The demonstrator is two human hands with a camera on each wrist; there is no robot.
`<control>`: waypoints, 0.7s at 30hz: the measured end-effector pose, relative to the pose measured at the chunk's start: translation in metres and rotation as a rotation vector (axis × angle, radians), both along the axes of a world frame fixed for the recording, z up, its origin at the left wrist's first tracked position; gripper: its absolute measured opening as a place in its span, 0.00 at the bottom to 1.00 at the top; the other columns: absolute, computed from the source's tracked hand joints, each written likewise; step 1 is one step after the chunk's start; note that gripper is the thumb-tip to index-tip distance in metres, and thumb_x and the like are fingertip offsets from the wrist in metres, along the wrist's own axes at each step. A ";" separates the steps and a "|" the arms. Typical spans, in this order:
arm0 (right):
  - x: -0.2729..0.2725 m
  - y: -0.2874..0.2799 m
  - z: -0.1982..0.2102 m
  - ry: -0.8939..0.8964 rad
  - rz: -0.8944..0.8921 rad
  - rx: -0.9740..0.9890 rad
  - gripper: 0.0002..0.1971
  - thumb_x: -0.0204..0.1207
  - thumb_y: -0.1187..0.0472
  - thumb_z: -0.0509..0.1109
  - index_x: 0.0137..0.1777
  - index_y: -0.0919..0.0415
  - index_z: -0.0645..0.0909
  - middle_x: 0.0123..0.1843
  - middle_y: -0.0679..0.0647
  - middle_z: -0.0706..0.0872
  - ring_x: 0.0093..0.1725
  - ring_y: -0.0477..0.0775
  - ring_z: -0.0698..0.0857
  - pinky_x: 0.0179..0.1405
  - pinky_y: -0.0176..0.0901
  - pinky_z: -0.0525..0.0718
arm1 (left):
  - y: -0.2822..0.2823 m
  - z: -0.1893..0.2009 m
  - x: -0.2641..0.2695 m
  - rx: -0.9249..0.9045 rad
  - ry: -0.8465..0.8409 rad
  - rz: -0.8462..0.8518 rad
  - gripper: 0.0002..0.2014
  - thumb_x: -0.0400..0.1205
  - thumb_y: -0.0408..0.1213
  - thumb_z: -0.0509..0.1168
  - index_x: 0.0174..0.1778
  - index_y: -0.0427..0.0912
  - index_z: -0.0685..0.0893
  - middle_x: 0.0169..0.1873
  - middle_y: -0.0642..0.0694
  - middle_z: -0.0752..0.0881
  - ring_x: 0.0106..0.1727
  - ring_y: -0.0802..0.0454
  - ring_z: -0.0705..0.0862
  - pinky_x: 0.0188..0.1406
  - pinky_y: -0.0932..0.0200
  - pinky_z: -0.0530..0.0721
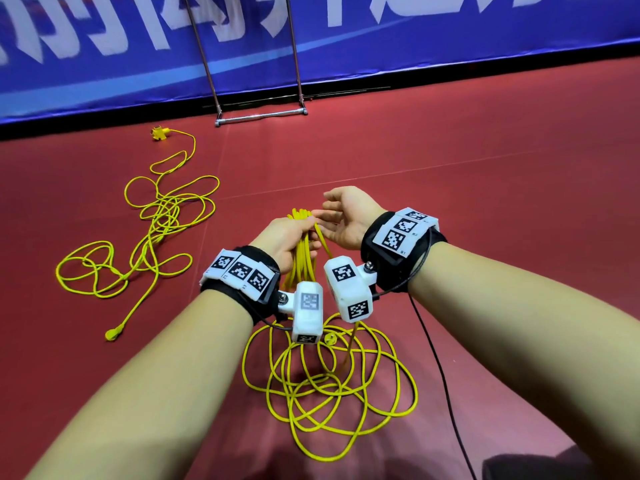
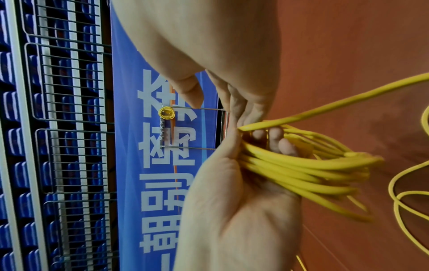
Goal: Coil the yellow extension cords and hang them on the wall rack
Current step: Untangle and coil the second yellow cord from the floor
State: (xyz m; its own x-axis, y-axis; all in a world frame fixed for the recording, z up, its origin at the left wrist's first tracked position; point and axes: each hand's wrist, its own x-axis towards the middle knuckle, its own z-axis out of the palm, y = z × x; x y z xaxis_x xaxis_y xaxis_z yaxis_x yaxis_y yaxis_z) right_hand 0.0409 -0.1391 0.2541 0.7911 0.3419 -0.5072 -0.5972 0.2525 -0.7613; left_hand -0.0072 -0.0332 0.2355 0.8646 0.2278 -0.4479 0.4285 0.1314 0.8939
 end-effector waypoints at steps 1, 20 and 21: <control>-0.001 0.002 0.002 -0.004 0.011 -0.020 0.09 0.83 0.59 0.61 0.43 0.62 0.73 0.45 0.60 0.81 0.44 0.56 0.81 0.39 0.43 0.80 | 0.000 0.000 0.000 -0.005 -0.005 0.012 0.13 0.89 0.38 0.59 0.39 0.41 0.79 0.30 0.45 0.78 0.28 0.51 0.79 0.31 0.57 0.78; -0.061 -0.014 0.006 -0.510 0.574 -0.585 0.12 0.73 0.74 0.60 0.41 0.54 0.75 0.33 0.51 0.77 0.31 0.48 0.76 0.36 0.42 0.73 | -0.001 0.056 -0.024 -0.232 -0.140 0.217 0.15 0.89 0.35 0.58 0.35 0.39 0.75 0.25 0.46 0.73 0.24 0.51 0.73 0.30 0.54 0.77; -0.063 -0.013 0.006 -0.550 0.566 -0.600 0.11 0.72 0.73 0.61 0.41 0.55 0.75 0.32 0.51 0.77 0.31 0.47 0.75 0.35 0.42 0.73 | -0.002 0.060 -0.027 -0.241 -0.150 0.234 0.15 0.89 0.35 0.58 0.35 0.39 0.75 0.25 0.46 0.73 0.24 0.51 0.73 0.30 0.54 0.78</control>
